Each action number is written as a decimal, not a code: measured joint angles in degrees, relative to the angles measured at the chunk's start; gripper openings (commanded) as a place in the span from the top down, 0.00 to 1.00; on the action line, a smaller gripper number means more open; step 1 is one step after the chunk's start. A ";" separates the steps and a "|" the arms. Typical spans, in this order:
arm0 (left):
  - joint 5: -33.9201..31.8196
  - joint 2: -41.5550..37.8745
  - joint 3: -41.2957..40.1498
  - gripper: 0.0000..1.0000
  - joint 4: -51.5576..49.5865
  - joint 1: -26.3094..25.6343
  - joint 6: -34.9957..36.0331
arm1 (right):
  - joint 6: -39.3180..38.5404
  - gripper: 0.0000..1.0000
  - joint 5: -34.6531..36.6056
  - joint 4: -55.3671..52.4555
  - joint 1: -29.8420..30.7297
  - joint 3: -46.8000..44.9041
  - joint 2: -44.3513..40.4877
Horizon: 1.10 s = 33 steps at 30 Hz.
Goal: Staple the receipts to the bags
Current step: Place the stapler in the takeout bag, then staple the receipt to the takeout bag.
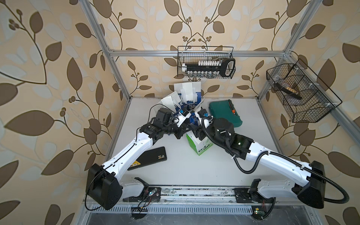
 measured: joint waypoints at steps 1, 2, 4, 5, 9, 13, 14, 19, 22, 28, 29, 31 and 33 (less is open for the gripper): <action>0.83 0.00 -0.04 1.00 0.13 0.02 0.46 | -0.33 0.32 -2.32 -0.83 -2.03 0.24 -1.09; 1.49 0.00 -0.04 1.00 0.35 0.13 0.92 | -0.66 0.31 -4.46 -1.55 -4.35 0.46 -2.16; 3.56 -0.07 -0.04 1.00 0.63 0.81 1.88 | -1.07 0.29 -10.14 -2.86 -9.94 0.48 -4.39; 4.74 -0.22 -0.04 1.00 0.61 1.16 2.27 | -1.33 0.29 -14.01 -3.45 -13.55 0.48 -5.46; 9.09 -0.55 0.61 1.00 -1.97 2.78 4.72 | -3.87 0.29 -30.71 -5.29 -25.53 0.44 -7.32; 11.67 -0.66 2.84 1.00 -6.05 3.34 7.41 | -9.53 0.27 -43.87 -10.43 -26.97 0.42 -6.19; 12.22 -0.74 3.13 1.00 -6.43 3.34 7.82 | -10.71 0.27 -46.56 -11.63 -26.88 0.42 -5.62; 14.75 -1.09 3.76 1.00 -8.07 3.32 9.16 | -14.38 0.22 -55.23 -15.61 -26.71 0.48 -2.95; 16.11 -1.09 4.44 1.00 -9.40 3.32 9.66 | -16.72 0.22 -57.24 -17.97 -26.05 1.01 -1.33; 18.34 -1.84 5.31 1.00 -11.32 3.34 10.38 | -19.71 0.22 -59.34 -20.26 -25.07 2.14 1.18; 18.86 -1.99 5.57 1.00 -11.58 3.32 10.45 | -20.11 0.22 -59.52 -20.41 -24.72 2.36 1.55; 19.43 -2.34 5.81 1.00 -11.67 3.32 10.60 | -20.76 0.22 -59.74 -20.55 -24.22 2.86 2.45; 20.00 -2.82 5.90 1.00 -11.80 3.32 10.73 | -21.38 0.22 -59.91 -20.94 -23.93 3.48 3.34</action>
